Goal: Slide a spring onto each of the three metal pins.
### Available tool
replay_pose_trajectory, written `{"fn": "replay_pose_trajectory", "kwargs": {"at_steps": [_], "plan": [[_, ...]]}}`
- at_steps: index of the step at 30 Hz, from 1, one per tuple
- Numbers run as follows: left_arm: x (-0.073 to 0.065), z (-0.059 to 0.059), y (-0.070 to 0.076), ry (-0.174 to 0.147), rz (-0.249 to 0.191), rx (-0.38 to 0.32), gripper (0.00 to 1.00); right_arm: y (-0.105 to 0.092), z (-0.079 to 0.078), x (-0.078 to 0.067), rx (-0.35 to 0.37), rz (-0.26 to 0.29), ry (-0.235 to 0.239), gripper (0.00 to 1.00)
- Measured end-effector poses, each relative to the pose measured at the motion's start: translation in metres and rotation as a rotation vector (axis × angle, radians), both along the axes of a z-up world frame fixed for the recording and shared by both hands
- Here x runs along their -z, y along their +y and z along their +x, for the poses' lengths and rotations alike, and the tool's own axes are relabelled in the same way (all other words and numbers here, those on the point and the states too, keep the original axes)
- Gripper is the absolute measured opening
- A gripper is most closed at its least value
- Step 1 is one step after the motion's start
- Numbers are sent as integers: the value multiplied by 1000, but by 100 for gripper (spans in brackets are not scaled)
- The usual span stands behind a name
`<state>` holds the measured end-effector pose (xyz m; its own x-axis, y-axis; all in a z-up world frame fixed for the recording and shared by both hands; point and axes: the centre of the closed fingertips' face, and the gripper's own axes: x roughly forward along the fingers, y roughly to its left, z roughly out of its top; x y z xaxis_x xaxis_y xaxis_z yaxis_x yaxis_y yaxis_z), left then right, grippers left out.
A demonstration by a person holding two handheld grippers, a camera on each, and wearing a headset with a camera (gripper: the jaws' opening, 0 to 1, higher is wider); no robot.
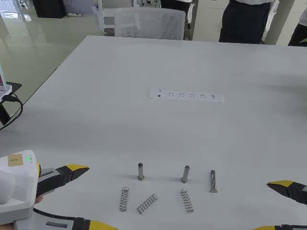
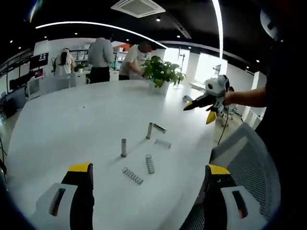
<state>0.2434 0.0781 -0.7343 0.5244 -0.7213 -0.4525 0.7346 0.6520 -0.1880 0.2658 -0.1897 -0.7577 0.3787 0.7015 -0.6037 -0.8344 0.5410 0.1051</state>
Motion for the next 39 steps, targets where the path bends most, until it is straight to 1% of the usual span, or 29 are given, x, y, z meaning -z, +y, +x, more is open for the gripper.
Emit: {"fn": "replay_pose_trajectory", "kwargs": {"at_steps": [4, 5, 7, 9, 15, 19, 21, 24, 29, 32, 35, 37, 39], "plan": [[1, 0, 1, -1, 7, -6, 93, 0, 0, -1, 4, 5, -1, 79], [1, 0, 1, 3, 3, -7, 93, 0, 0, 0, 3, 3, 1, 79], [3, 0, 1, 1, 10, -10, 93, -2, -1, 1, -3, -14, 0, 78], [4, -1, 0, 6, 14, -8, 92, -1, -2, 1, -5, -16, 0, 78], [1, -4, -3, -1, 12, 4, 92, -2, -1, 1, 3, -16, -1, 77], [1, -3, -1, -2, 10, -1, 91, -1, -1, 1, 4, -14, 1, 77], [1, -2, -1, 5, 2, -8, 91, -1, -2, 2, 3, -10, 4, 77], [0, -1, 0, -1, -1, -12, 91, -3, -2, 2, 6, -7, 3, 76], [2, -2, -1, 2, 5, -7, 91, -4, -2, 3, 9, -3, 8, 77], [4, -3, -2, -1, 14, 2, 92, -2, -3, 1, 6, 15, 9, 79], [7, -3, -2, -11, 36, 19, 93, -1, -4, 2, 1, 14, 9, 79], [8, -2, -4, -32, 46, 37, 93, 0, -5, 3, -5, 10, 10, 79], [10, -1, -5, -41, 56, 45, 95, 0, -5, 3, -6, 11, 10, 79]]}}
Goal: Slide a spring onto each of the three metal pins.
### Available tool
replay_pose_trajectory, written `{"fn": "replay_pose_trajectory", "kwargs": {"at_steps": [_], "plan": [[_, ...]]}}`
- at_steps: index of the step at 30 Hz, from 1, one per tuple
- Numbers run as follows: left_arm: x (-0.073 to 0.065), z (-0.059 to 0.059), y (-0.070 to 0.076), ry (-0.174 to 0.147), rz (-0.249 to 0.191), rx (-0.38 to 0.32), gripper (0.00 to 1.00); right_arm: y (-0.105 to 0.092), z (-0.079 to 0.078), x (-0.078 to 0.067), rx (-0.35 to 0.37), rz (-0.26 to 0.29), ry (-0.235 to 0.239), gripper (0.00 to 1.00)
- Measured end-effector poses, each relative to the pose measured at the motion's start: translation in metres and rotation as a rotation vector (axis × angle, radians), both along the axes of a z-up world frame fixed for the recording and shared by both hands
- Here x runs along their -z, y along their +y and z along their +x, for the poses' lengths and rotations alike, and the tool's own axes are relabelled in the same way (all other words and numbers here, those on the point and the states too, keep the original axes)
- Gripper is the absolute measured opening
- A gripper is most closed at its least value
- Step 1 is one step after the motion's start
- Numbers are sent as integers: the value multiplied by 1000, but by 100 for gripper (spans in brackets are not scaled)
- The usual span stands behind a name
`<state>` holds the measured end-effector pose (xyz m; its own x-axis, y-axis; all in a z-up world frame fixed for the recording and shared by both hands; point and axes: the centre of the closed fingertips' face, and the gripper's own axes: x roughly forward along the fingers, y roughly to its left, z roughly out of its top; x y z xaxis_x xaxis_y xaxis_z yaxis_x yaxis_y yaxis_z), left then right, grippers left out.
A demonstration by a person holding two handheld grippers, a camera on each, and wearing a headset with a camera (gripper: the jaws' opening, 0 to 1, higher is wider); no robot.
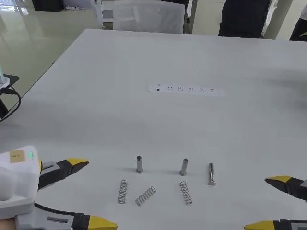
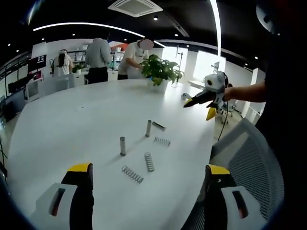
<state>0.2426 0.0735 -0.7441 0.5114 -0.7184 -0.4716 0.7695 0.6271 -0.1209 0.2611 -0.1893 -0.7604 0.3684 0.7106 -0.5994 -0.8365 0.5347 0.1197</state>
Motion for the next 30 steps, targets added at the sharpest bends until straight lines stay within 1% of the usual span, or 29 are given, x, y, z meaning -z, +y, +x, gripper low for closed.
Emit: {"fn": "replay_pose_trajectory", "kwargs": {"at_steps": [1, 2, 4, 9, 10, 13, 15, 17, 20, 27, 30], "plan": [[2, 1, 0, -13, 16, 8, 95, 0, 0, 0, -1, 1, -1, 79], [3, 1, 0, -19, 29, 18, 96, 1, 0, 0, -1, 2, -1, 79], [4, 2, -1, -19, 29, 21, 97, 2, 0, 1, -1, 2, 0, 79], [0, 4, -2, -30, 18, 20, 97, 1, 0, 4, 1, -2, -1, 79], [0, 4, -2, -29, 16, 19, 97, 1, 0, 4, 1, -2, -1, 80], [1, 6, -1, -10, 14, 11, 98, 1, -2, 5, 1, -1, 0, 82], [-2, 8, -1, -21, -1, -1, 98, 0, -2, 6, 0, -8, -5, 83], [-3, 8, -2, -21, -6, -5, 98, 0, -4, 6, 0, -6, 0, 84], [-1, 7, -3, -16, 4, -1, 97, -1, -3, 6, 4, -8, -1, 84], [2, 2, -3, 1, 11, 2, 96, -1, -3, 6, 8, -7, 7, 83], [2, 1, -2, 8, 5, -2, 94, -1, -4, 7, 6, -7, 11, 83]]}}
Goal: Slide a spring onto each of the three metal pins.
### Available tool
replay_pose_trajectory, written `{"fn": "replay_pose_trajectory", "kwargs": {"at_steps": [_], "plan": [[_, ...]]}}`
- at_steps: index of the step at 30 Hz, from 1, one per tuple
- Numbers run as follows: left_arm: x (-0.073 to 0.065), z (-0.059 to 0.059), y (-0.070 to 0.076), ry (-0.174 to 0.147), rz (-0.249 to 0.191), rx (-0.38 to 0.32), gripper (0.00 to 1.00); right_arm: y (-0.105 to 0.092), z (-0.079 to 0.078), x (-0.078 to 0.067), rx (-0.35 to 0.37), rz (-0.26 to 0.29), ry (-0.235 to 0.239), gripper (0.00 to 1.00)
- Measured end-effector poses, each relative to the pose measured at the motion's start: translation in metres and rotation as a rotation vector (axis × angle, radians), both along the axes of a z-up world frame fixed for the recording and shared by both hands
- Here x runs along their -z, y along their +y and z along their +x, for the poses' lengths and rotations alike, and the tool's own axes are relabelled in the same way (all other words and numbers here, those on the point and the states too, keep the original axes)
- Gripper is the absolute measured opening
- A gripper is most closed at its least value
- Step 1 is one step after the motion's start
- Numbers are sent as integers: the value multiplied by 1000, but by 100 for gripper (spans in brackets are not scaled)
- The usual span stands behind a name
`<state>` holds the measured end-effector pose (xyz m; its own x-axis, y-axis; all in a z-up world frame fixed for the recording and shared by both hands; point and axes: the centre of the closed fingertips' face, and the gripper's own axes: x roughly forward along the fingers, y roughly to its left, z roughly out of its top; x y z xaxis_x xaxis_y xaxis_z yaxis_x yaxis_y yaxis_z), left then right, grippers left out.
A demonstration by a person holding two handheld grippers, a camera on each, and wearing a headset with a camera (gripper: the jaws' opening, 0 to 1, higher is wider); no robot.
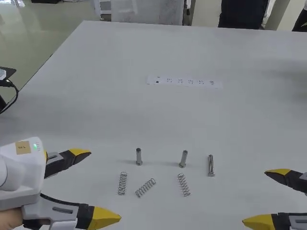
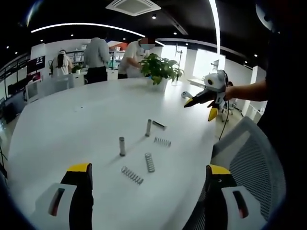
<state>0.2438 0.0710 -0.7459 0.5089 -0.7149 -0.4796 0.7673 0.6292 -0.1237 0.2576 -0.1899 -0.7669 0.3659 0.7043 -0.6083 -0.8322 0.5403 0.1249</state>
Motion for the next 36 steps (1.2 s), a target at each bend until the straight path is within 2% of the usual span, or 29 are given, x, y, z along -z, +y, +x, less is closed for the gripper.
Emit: {"fn": "replay_pose_trajectory", "kwargs": {"at_steps": [13, 24, 26, 28, 30, 31, 36], "plan": [[1, 4, 0, -7, -7, -20, 92, 5, 16, -4, 17, -16, 4, 74], [0, 9, -1, -23, -17, -32, 89, 5, 25, -4, 24, -20, 33, 68], [0, 9, -2, -41, -19, -19, 87, 5, 27, -4, 26, -23, 38, 67], [-1, 10, -3, -99, -6, 4, 86, 5, 30, -2, 29, -36, 44, 66], [0, 8, -4, -81, -5, 11, 86, 6, 32, -2, 21, -42, 42, 67], [-1, 7, -4, -92, -11, 16, 86, 6, 33, -2, 18, -44, 48, 67], [-1, 10, -3, -82, -12, 6, 85, 9, 41, -5, 18, -53, 26, 63]]}}
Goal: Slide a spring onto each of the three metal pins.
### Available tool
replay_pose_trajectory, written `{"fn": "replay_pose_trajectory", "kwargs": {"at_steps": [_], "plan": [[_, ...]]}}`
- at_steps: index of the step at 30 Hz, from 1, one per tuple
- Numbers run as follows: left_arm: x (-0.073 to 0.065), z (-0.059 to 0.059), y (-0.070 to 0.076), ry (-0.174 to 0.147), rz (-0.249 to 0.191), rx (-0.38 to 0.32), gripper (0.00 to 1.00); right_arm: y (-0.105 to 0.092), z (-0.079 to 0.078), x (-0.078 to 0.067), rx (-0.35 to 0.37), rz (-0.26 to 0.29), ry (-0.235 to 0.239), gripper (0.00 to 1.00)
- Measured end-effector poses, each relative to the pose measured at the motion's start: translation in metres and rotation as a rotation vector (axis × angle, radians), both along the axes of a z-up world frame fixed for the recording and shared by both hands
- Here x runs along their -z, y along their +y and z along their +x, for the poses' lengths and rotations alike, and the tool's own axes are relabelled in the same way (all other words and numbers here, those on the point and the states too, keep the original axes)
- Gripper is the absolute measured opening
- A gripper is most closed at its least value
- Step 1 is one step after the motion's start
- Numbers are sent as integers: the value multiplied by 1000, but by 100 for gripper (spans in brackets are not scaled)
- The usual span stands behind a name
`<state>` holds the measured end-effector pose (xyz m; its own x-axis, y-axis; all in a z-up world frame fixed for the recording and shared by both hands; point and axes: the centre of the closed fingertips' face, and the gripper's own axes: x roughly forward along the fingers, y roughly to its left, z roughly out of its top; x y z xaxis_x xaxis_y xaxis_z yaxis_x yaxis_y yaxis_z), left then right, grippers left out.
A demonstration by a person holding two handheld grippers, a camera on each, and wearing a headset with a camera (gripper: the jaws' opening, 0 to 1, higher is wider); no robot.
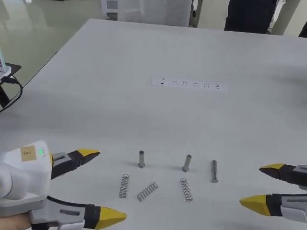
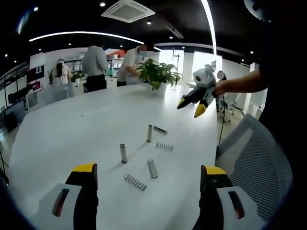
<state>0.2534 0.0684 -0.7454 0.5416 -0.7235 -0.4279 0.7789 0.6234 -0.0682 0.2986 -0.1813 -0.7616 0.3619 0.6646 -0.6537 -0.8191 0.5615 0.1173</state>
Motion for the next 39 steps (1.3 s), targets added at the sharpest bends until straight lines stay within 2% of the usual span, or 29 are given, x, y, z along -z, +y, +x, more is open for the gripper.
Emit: {"fn": "replay_pose_trajectory", "kwargs": {"at_steps": [4, 6, 9, 10, 11, 18, 20, 31, 38, 39], "plan": [[3, -1, 1, 19, 1, -2, 84, 5, 6, 0, 5, 3, 12, 62], [3, 0, 1, 13, 4, -3, 84, 7, 9, 1, 7, -3, 14, 58], [2, -1, 1, 21, 2, -8, 83, 11, 15, 0, 12, -2, 21, 55], [5, -1, 2, 40, 6, -10, 83, 13, 18, 0, 18, 0, 22, 55], [6, -1, 3, 43, 8, -10, 83, 13, 21, 0, 25, -2, 21, 54], [6, -2, 5, 42, 9, -17, 80, 16, 35, 4, 50, -28, 42, 47], [6, -2, 5, 46, 8, -19, 79, 16, 38, 5, 66, -35, 49, 49], [8, -3, 1, 52, 13, -12, 77, 24, 47, 15, 101, -44, 120, 38], [8, -3, -1, 54, 14, -5, 75, 31, 50, 29, 146, -50, 200, 33], [9, -3, -1, 56, 17, -5, 75, 31, 52, 31, 150, -58, 200, 32]]}}
